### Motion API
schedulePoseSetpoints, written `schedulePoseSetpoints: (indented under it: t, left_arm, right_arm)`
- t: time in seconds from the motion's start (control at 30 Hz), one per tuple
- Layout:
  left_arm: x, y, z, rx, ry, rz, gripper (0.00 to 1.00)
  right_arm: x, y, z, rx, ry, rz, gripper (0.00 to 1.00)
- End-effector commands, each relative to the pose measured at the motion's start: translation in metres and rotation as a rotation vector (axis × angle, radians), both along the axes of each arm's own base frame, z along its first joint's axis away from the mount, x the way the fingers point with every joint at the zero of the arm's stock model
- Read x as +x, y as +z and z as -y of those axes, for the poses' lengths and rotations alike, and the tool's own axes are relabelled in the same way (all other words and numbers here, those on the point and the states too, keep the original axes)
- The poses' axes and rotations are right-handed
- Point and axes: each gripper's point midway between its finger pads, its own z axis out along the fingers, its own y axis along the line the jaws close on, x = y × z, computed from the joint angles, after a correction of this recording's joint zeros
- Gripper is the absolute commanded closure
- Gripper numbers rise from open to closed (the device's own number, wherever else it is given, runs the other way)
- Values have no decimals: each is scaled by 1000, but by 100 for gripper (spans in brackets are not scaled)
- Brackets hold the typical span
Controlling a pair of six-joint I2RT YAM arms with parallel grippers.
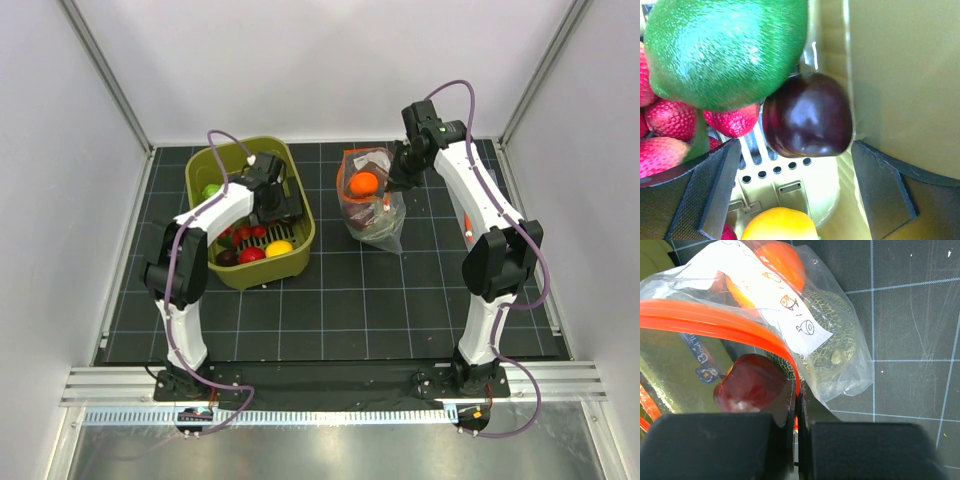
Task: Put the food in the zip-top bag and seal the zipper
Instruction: Pick up the fake fruit from the bin.
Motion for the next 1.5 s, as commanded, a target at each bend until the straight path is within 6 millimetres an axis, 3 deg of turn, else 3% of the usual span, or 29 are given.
schedulePoseSetpoints:
  t: [0.0,0.17,0.23,0.5,0.7,0.83,1.0,1.1,1.23,1.27,1.47]
  left_arm:
    - [22,58,16,-93,-18,165,5]
    - [22,68,23,-130,-38,181,12]
    - [22,68,26,-142,-50,180,5]
    - [26,25,34,-149,-63,99,4]
    - [37,-9,38,-136,-80,52,20]
    - [46,-7,35,-137,-75,66,37]
    - [52,25,32,-135,-90,148,53]
    - [51,57,30,-140,-103,207,59]
    - [42,104,33,-178,-144,278,58]
    - [35,122,38,-222,-175,298,58]
    - [15,186,63,-401,-273,368,58]
  right_arm:
    - [2,29,2,18,1,82,99]
    - [4,30,0,22,2,81,99]
    - [4,28,1,19,4,77,99]
    - [5,28,-2,27,9,73,99]
    - [5,28,-1,26,6,71,99]
    - [4,31,0,20,4,80,99]
    - [4,32,2,13,2,82,99]
    - [4,32,3,13,-2,82,99]
    - [6,34,2,16,0,92,99]
    - [6,33,2,15,-3,92,99]
    - [8,33,-2,32,5,89,99]
